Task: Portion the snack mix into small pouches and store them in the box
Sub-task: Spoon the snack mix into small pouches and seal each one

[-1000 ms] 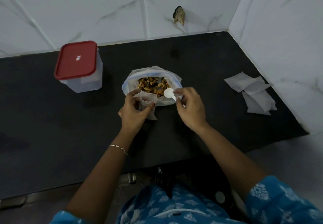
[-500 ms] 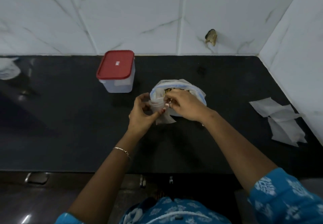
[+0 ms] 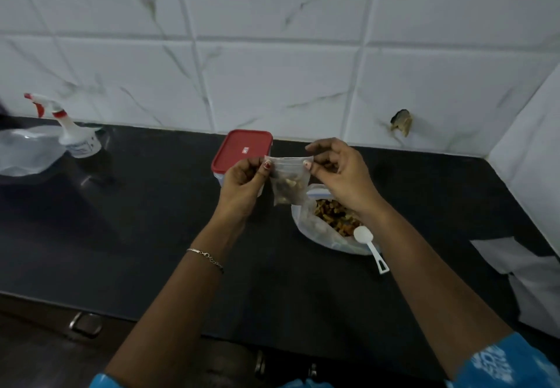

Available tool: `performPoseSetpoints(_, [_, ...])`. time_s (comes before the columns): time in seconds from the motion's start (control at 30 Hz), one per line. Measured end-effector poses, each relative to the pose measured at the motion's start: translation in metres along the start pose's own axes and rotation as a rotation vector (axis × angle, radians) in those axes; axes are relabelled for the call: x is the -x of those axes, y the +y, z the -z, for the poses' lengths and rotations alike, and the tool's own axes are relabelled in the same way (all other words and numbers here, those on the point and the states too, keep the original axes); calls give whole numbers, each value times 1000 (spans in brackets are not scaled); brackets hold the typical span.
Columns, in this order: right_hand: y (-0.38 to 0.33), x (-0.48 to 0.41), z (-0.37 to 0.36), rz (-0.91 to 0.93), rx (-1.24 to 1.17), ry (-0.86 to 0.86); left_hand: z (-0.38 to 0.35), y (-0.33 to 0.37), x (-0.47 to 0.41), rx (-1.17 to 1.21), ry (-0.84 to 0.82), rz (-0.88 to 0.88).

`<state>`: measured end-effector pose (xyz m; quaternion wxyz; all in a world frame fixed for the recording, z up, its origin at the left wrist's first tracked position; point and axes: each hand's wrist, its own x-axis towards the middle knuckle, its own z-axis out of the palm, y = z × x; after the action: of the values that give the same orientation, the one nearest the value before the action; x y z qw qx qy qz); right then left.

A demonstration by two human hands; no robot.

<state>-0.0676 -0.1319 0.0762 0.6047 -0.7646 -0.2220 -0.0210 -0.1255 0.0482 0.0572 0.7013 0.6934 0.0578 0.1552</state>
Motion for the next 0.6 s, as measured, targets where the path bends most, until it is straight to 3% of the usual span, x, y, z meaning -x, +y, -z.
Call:
performPoseSetpoints(0.13, [2, -5, -1, -61, -49, 140, -8, 8, -9, 26, 12, -11])
performPoseSetpoints(0.37, [0, -7, 0, -79, -63, 174, -17, 8, -22, 55, 51, -8])
performPoseSetpoints(0.6, [-2, -10, 1, -63, 109, 223, -25, 8, -28, 64, 88, -26])
